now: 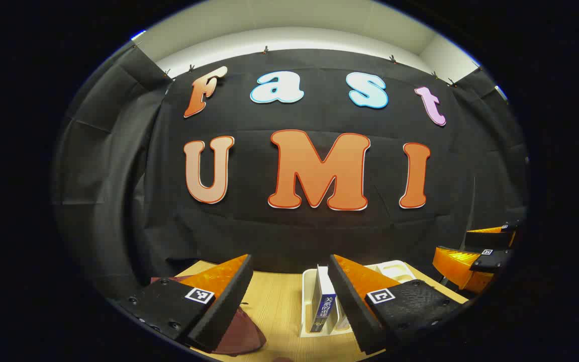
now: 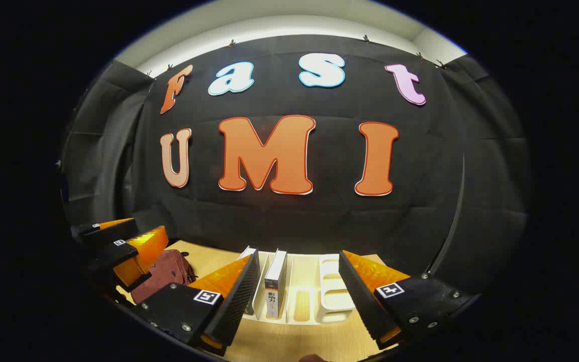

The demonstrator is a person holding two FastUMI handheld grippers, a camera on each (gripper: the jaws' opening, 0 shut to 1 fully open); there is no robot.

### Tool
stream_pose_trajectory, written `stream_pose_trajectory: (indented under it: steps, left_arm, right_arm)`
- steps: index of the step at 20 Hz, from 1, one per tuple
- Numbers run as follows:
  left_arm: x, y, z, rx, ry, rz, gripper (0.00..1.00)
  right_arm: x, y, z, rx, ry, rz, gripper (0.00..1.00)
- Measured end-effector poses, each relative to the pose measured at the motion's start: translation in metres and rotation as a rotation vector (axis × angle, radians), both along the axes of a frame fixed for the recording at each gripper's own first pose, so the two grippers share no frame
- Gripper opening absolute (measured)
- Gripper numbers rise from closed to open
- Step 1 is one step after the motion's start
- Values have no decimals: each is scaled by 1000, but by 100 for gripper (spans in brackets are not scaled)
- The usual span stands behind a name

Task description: Open the schoolbag, grab two books from the bookshelf and put them into the schoolbag.

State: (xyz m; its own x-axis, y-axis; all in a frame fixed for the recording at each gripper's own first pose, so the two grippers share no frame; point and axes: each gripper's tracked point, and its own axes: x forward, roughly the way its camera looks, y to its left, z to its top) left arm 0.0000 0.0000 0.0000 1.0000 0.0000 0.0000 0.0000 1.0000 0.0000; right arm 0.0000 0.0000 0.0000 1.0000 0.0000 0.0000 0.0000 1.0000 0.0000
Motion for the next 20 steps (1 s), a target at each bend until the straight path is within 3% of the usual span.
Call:
stream_pose_trajectory:
  steps: [20]
  left_arm:
    - [-5,2,2,28,-13,-14,94]
  right_arm:
    - [7,-1,-8,0,7,-20,96]
